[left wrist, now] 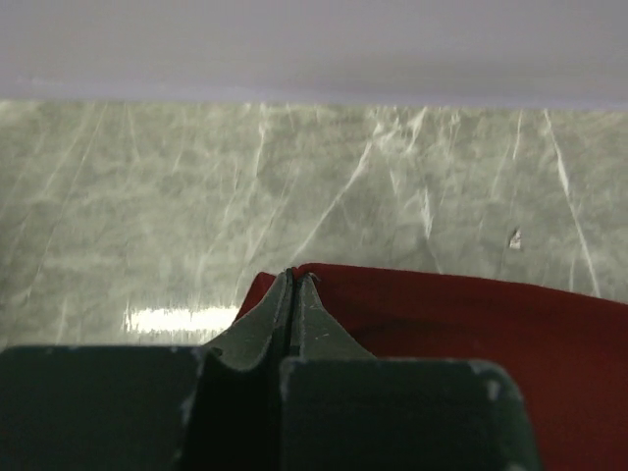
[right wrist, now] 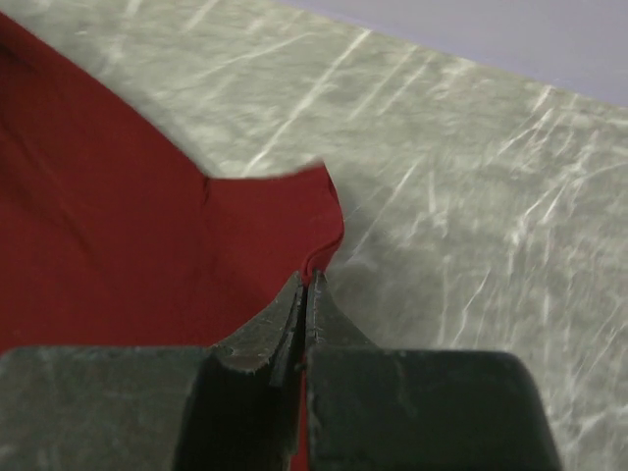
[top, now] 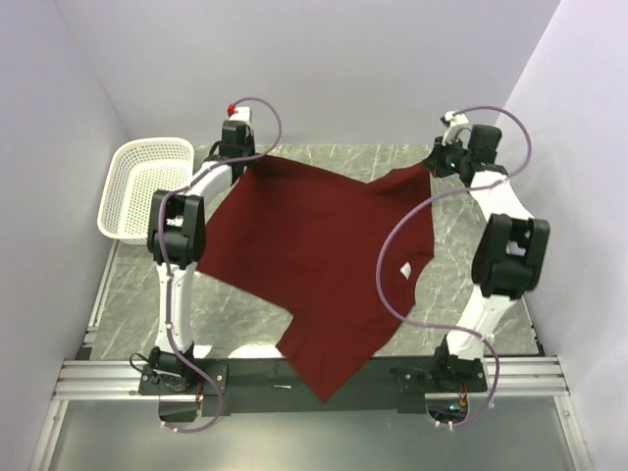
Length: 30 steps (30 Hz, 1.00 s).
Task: Fold and stack the t-shirts
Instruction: Flatten the tshirt out
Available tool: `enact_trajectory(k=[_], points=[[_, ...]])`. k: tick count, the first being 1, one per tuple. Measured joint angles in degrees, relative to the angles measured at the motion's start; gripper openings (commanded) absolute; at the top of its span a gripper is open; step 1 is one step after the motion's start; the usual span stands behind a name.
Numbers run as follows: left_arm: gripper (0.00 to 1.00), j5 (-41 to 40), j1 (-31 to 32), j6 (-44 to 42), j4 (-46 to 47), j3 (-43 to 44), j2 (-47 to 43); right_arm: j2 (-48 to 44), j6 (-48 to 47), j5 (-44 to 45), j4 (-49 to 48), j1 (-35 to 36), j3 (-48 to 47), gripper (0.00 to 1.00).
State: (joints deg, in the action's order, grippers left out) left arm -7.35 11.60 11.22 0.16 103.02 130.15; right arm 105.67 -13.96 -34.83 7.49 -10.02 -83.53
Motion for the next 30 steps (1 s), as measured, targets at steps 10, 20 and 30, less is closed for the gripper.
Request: enact_trajectory(k=[10, 20, 30], points=[[0.00, 0.0, 0.0, -0.2, -6.3, 13.8, 7.5, 13.4, -0.5, 7.6, 3.4, 2.5, -19.0, 0.00], [0.00, -0.6, -0.1, -0.5, -7.3, 16.2, 9.3, 11.3, -0.5, 7.7, 2.4, 2.8, -16.0, 0.00], [0.00, -2.2, -0.2, -2.7, -4.3, 13.4, 9.1, 8.4, -0.5, 8.2, 1.3, 2.8, -13.0, 0.00]])
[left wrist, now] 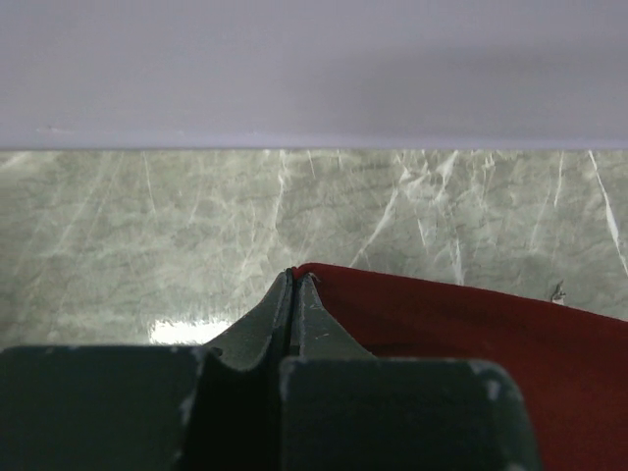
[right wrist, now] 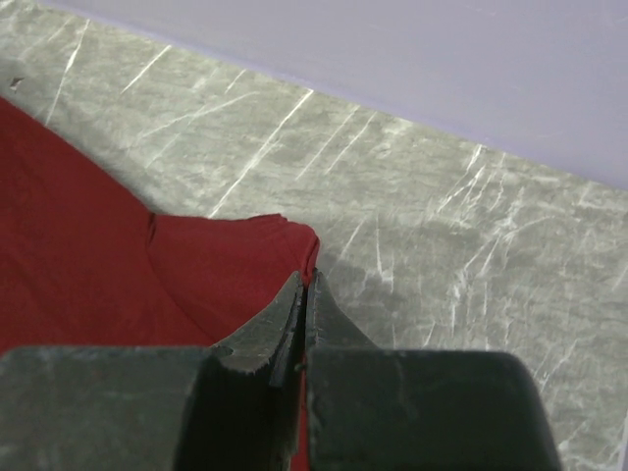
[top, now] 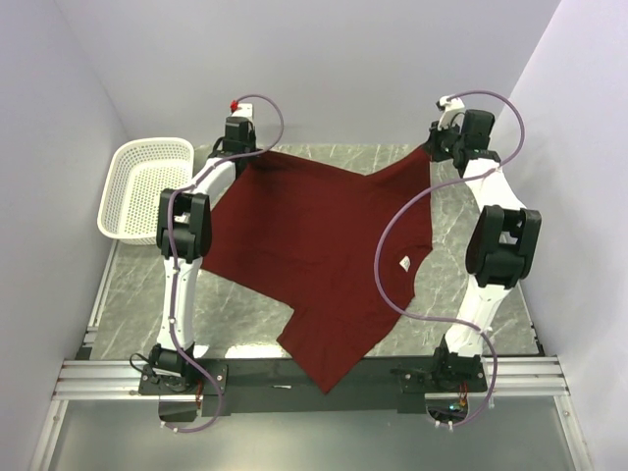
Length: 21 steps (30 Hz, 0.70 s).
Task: Fold and stack the t-shirts
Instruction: Flatten the tshirt out, then fold the tshirt
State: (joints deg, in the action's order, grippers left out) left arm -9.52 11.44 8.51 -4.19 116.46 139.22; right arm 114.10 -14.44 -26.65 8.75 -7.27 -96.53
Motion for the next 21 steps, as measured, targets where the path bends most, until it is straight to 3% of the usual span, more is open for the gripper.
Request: enact_trajectory(k=[8, 21], points=[[0.00, -0.9, 0.0, -2.8, 4.8, 0.0, 0.0, -6.5, -0.9, -5.9, -1.1, 0.0, 8.7, 0.00], [0.00, -0.3, 0.0, -11.6, 14.5, -0.3, 0.3, -15.9, -0.5, -13.7, -2.4, 1.2, 14.3, 0.00]])
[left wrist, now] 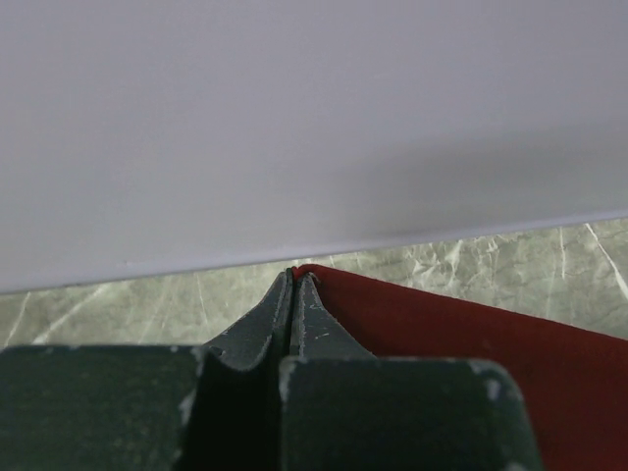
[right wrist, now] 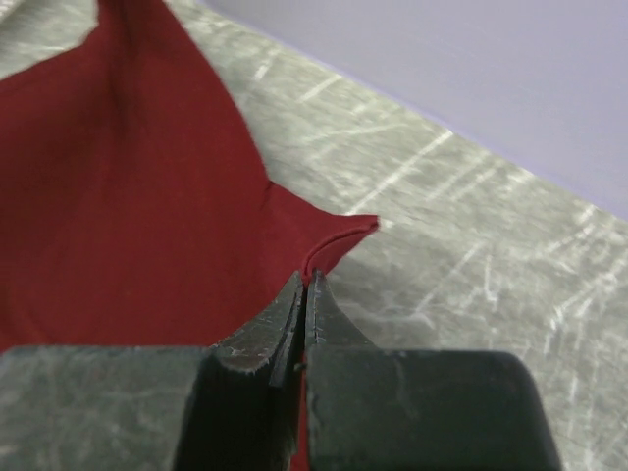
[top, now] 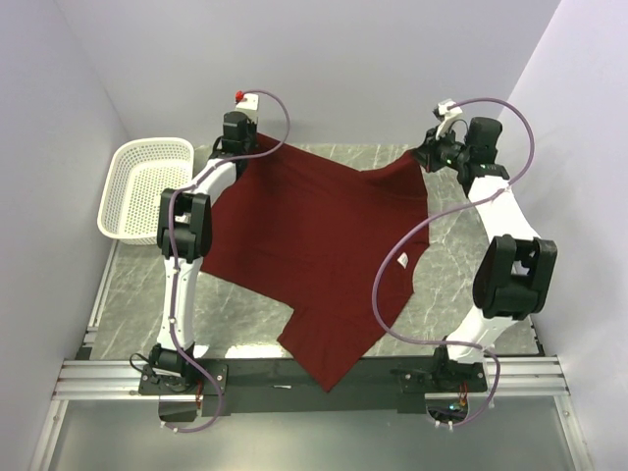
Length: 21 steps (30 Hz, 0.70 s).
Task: Fold and stack the t-shirts
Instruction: Fold the tshirt
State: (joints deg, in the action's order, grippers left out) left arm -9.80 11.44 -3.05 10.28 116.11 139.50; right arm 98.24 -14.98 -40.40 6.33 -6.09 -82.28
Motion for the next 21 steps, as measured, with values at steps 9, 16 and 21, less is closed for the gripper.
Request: enact_trajectory(k=[9, 16, 21], points=[[0.00, 0.8, 0.0, -5.7, 3.9, -1.9, 0.5, -5.7, 0.1, -3.0, 0.0, 1.4, 4.3, 0.00], [0.00, 0.7, -0.1, -8.2, 4.9, -2.8, 1.2, -7.2, 0.2, -2.3, 0.0, 1.4, 5.0, 0.00], [0.00, 0.6, -0.2, -9.3, 6.3, -6.2, 0.9, -7.2, 1.2, 1.4, -0.7, 1.4, 5.0, 0.00]])
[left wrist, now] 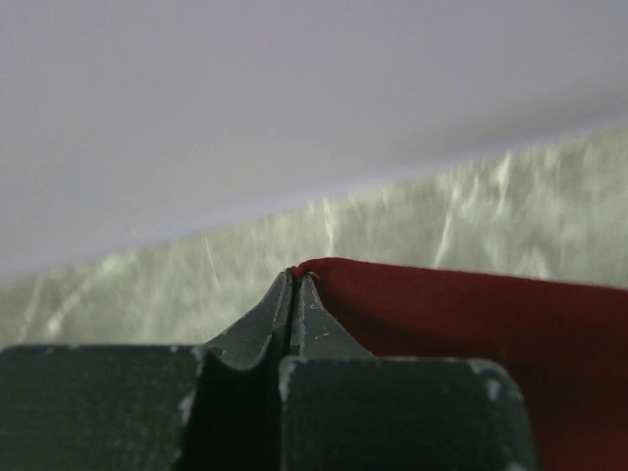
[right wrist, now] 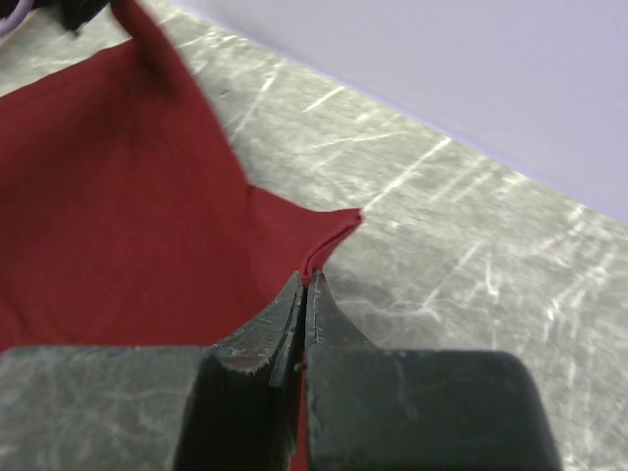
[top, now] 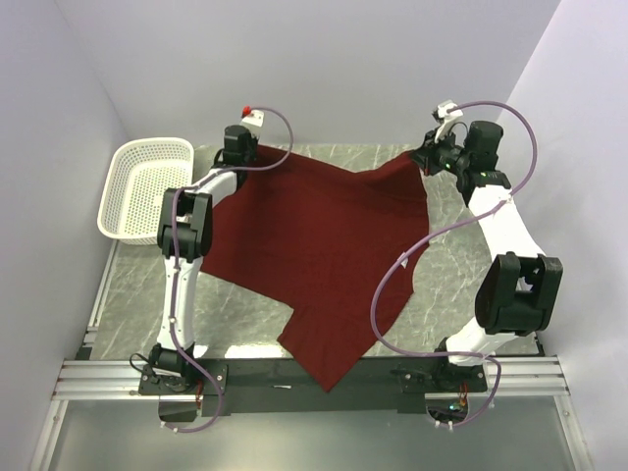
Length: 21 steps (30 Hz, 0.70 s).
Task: Fold and stack the t-shirts
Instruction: Fold the tshirt
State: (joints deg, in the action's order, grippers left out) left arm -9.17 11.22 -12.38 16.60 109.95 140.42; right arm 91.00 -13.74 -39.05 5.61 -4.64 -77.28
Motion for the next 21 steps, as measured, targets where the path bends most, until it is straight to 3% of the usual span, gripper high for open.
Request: enact_trajectory(k=[10, 21], points=[[0.00, -0.3, 0.0, -0.8, 3.0, -14.1, -8.7, -0.1, 1.5, 5.9, -0.6, 0.0, -1.4, 0.00], [0.00, -1.1, 0.3, -2.0, 5.2, -8.4, -10.8, -0.2, 1.4, 6.4, -0.4, 0.0, -1.5, 0.00]])
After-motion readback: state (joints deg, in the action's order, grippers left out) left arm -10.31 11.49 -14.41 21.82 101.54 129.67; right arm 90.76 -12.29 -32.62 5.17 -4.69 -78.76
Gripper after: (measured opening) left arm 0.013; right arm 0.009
